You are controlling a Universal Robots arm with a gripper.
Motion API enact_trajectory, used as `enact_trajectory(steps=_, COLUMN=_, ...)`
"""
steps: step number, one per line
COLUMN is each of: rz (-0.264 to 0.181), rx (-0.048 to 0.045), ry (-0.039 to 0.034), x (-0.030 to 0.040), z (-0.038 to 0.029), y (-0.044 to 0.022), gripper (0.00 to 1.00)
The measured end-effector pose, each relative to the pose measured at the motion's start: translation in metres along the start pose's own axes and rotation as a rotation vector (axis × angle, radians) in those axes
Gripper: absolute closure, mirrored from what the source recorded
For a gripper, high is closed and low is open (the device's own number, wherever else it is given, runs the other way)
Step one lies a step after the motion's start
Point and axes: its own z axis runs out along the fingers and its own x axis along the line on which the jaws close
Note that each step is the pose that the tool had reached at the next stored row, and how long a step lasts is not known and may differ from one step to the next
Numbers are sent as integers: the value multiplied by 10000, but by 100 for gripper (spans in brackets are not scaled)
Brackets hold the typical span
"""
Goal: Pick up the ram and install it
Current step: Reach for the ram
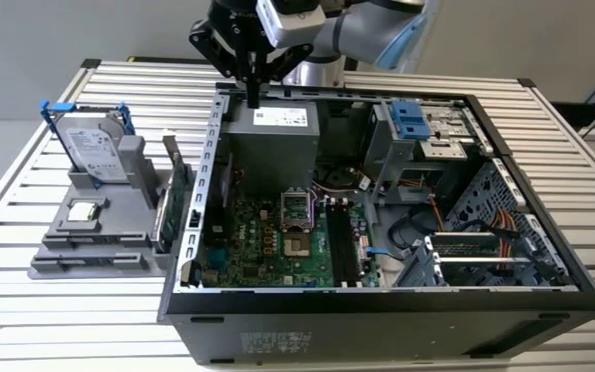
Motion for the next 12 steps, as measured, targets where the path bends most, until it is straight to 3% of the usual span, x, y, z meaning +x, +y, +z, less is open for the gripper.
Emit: enact_trajectory(steps=12, rz=0, rx=0, ry=0, x=60, z=2, y=-4, gripper=100)
